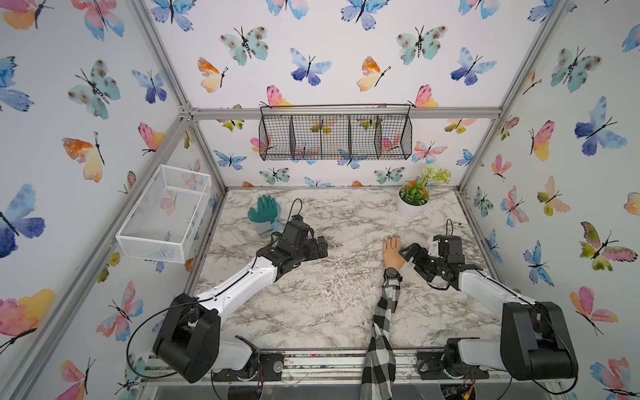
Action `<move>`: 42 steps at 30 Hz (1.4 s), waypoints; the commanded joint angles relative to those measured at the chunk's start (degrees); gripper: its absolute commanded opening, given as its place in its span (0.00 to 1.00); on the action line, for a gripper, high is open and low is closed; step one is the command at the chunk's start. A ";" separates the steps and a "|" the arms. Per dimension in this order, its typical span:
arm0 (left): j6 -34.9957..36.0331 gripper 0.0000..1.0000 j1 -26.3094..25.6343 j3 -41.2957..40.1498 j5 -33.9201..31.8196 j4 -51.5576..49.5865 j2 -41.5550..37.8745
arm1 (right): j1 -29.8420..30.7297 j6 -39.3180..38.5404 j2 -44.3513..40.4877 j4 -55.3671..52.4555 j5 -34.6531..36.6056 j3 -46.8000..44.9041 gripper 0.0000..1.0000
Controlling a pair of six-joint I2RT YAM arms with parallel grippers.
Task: Take off the watch
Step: Adjust the hand at the center of the board.
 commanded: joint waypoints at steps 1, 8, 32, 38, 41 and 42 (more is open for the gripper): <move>-1.38 0.98 -2.40 1.92 1.23 -0.03 2.49 | -0.14 1.22 1.93 2.69 -3.27 -0.54 0.97; -1.22 0.98 -11.12 3.98 2.57 2.22 6.23 | -0.18 1.39 4.52 3.94 -4.08 -0.17 0.97; -5.54 0.98 -29.23 21.76 -0.35 -0.20 26.69 | -0.20 2.49 4.35 5.25 -1.64 -1.87 0.98; -7.42 0.98 -31.79 24.97 -4.52 -3.35 30.35 | -0.20 3.66 5.17 4.92 1.17 -0.46 0.98; -8.00 0.98 -32.71 27.80 -5.47 -5.38 33.38 | -0.20 4.43 6.22 4.90 2.32 0.47 0.98; -7.94 0.98 -32.92 28.95 -5.69 -5.98 34.35 | -0.21 4.80 6.58 4.83 2.96 0.73 0.98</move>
